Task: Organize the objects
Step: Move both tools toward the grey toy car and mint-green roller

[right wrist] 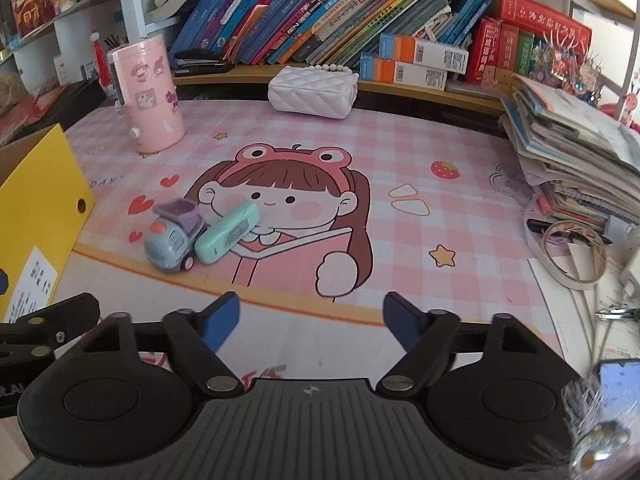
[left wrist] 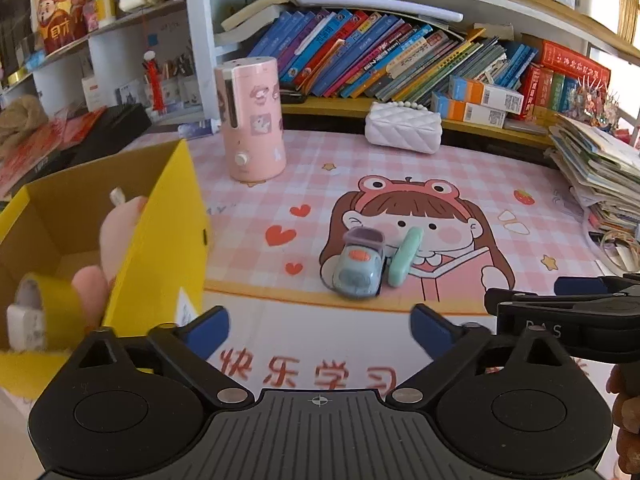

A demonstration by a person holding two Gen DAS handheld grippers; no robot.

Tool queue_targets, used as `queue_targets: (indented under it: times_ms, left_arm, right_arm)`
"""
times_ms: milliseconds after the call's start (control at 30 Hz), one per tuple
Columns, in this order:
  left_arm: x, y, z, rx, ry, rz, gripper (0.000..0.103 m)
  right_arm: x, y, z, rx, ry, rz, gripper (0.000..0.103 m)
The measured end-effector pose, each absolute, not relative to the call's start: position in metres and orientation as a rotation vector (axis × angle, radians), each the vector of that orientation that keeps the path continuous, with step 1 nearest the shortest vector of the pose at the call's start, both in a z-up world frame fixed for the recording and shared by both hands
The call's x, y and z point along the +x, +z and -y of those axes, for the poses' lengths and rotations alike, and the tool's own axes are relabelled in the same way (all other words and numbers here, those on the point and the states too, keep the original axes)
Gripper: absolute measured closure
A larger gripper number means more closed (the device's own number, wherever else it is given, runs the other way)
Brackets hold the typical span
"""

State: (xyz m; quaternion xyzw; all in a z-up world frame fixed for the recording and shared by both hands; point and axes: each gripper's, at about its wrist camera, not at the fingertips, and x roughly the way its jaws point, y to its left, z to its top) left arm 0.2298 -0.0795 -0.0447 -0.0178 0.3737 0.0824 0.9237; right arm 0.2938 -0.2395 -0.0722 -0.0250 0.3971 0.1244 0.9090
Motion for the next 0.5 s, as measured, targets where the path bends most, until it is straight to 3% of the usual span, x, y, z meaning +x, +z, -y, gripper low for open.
queue_targets:
  times_ms: [100,200,500]
  left_arm:
    - [0.247,-0.052,0.080,-0.044,0.171,-0.794,0.026]
    - [0.263,-0.058,0.081,-0.056,0.170,-0.805,0.033]
    - [0.303,-0.073,0.084,-0.088,0.161,-0.804,0.038]
  right_arm:
    - [0.306,-0.074,0.240,-0.036,0.267,-0.823,0.039]
    - [0.317,-0.074,0.239,-0.031,0.266,-0.818,0.040]
    - [0.336,-0.071,0.235,-0.047,0.274,-0.798,0.040]
